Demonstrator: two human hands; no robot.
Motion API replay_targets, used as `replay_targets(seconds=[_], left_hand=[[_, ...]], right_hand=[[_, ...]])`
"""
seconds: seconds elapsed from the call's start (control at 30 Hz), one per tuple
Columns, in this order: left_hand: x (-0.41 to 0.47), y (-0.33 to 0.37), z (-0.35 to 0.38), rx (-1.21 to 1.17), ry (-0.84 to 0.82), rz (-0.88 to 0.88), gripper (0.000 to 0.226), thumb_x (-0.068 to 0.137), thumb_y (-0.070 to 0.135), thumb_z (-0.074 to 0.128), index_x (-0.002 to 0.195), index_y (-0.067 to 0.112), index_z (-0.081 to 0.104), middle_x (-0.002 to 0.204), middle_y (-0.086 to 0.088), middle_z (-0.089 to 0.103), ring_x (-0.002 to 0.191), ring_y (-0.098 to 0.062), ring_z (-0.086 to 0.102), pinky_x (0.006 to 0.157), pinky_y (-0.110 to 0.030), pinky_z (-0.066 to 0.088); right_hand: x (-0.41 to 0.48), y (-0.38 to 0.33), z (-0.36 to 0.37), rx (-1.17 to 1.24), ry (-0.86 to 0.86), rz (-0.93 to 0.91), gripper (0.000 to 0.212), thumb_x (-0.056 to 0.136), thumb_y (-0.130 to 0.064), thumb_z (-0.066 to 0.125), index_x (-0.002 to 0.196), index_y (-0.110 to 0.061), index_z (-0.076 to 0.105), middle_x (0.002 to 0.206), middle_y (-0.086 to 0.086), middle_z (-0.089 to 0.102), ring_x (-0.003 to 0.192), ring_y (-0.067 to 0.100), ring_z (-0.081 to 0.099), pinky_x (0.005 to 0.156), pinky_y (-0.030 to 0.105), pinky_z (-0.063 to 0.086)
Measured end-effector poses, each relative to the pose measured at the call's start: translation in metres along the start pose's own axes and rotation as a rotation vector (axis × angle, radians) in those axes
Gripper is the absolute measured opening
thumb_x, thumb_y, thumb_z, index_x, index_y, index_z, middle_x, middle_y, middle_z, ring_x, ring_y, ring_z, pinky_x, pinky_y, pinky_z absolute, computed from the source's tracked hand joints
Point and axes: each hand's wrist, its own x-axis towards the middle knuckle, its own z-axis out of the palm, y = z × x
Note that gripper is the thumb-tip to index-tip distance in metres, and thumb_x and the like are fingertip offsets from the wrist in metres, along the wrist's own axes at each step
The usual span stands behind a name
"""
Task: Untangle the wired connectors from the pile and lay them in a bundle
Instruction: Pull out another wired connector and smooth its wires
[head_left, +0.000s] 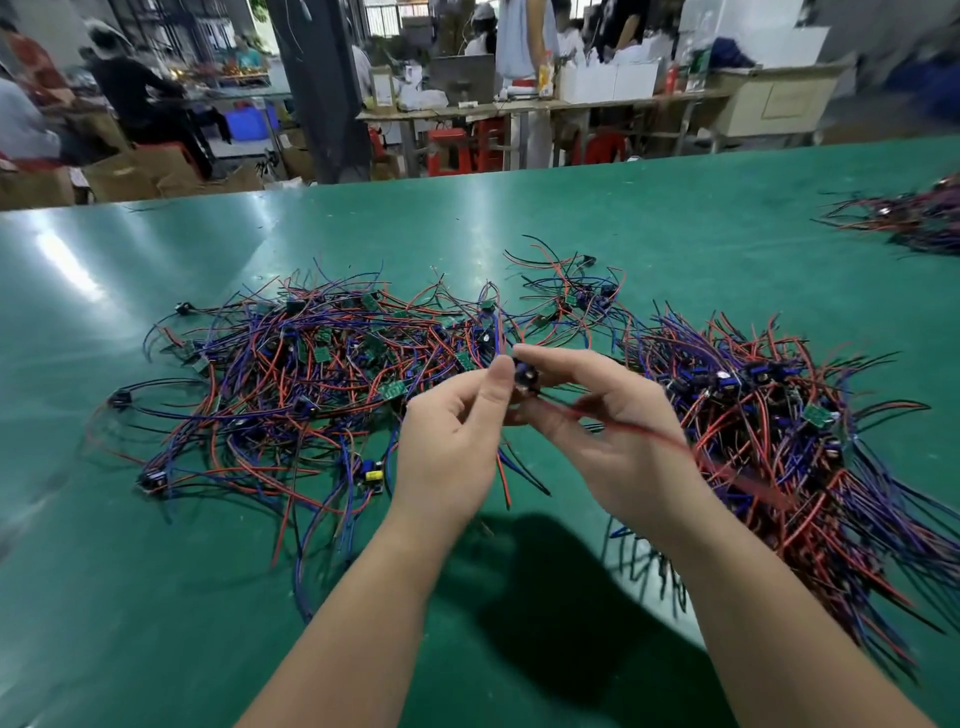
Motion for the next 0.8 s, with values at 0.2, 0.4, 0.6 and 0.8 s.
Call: replay_targets(seconds=[0.2,0.4,0.6,0.8], left_hand=[[0.008,0.009,-0.010,-0.508,0.024,-0.362,0.027,0.077,0.037,0.058,0.083,0.015,0.072,0.074,-0.001,0.073,0.059,-0.011,0.067,0.057,-0.021,0.055],[0.002,0.015,-0.010,-0.459,-0.267,-0.490,0.032,0.080,0.037,0.052,0.090,0.011,0.069,0.074,-0.001,0.072,0.048,-0.007,0.061,0.046,-0.020,0.051],[-0.004,0.015,-0.008,-0.442,-0.524,-0.554,0.032,0.079,0.037,0.058,0.084,0.009,0.073,0.074,-0.008,0.071,0.041,-0.007,0.056,0.043,-0.019,0.047],[-0.007,0.015,-0.007,-0.393,-0.580,-0.551,0.030,0.075,0.040,0.060,0.077,0.016,0.077,0.073,-0.008,0.072,0.040,-0.008,0.057,0.041,-0.017,0.044]], right_hand=[[-0.001,0.006,0.000,-0.167,-0.070,0.024,0.046,0.089,0.006,0.054,0.121,-0.025,0.063,0.110,-0.002,0.057,0.100,0.001,0.053,0.083,0.010,0.039],[0.004,0.006,-0.006,0.298,-0.048,0.430,0.018,0.089,-0.026,0.058,0.096,-0.017,0.073,0.092,0.008,0.072,0.077,0.011,0.059,0.064,0.024,0.044],[0.006,0.005,-0.017,0.668,-0.033,0.491,0.012,0.068,-0.011,0.065,0.076,-0.010,0.073,0.069,0.005,0.070,0.060,0.011,0.064,0.058,0.018,0.052],[0.007,0.009,-0.029,0.598,-0.106,0.508,0.011,0.062,-0.007,0.071,0.072,-0.008,0.073,0.067,0.010,0.068,0.057,0.014,0.062,0.054,0.020,0.052]])
